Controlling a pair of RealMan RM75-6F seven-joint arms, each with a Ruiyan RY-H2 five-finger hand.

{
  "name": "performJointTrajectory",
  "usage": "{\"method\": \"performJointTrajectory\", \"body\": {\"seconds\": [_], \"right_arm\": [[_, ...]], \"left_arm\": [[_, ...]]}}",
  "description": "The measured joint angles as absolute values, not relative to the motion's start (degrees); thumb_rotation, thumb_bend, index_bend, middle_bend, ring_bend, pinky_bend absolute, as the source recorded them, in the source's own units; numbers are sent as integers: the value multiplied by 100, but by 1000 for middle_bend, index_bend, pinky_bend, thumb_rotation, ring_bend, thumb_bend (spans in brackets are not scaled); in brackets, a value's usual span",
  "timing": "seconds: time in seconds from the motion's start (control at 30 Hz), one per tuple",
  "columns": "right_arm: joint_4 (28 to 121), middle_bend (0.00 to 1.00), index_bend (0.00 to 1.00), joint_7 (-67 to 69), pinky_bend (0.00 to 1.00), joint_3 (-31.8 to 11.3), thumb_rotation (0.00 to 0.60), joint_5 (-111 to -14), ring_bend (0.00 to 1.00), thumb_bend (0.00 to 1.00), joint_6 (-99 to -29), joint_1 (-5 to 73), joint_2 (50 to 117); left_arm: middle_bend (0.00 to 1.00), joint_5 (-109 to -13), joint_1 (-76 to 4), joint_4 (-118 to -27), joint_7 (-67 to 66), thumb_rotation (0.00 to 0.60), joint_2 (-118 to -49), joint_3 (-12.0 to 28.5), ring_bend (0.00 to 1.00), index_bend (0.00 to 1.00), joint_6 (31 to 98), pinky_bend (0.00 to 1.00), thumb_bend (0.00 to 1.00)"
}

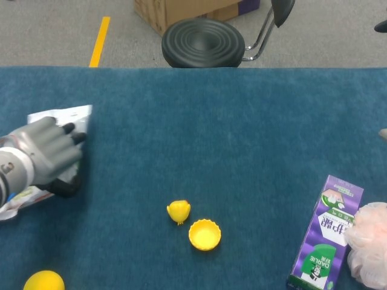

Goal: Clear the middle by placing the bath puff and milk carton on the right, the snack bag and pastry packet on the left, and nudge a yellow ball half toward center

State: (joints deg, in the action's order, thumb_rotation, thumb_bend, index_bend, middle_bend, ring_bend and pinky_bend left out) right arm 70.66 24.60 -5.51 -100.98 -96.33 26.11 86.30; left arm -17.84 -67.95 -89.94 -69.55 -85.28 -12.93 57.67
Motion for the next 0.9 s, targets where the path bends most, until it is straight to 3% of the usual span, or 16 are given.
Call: {"method": "performJointTrajectory", "body": {"seconds": [0.3,0.53,0.9], "right_arm": [[7043,269,163,2479,369,-557,600,-10088,192,0,-9619,2623,8670],[7049,269,163,2490,369,-605,600,-10061,192,0,-9631,2638,8665],[7535,278,176,2359,369,-894,600,-10103,192,0,-9714,2792,8263]], "left_arm": [[21,-1744,-6763,-9407,-7060,0,-8324,-1244,0,161,6080,149,531],[0,-2797,-6655,-10309,-6443,0,-7783,-943,0,73,6373,149,521],[0,-4397,-5820,-11445,-4588,0,-6630,-753,0,63,6814,153,468]]}}
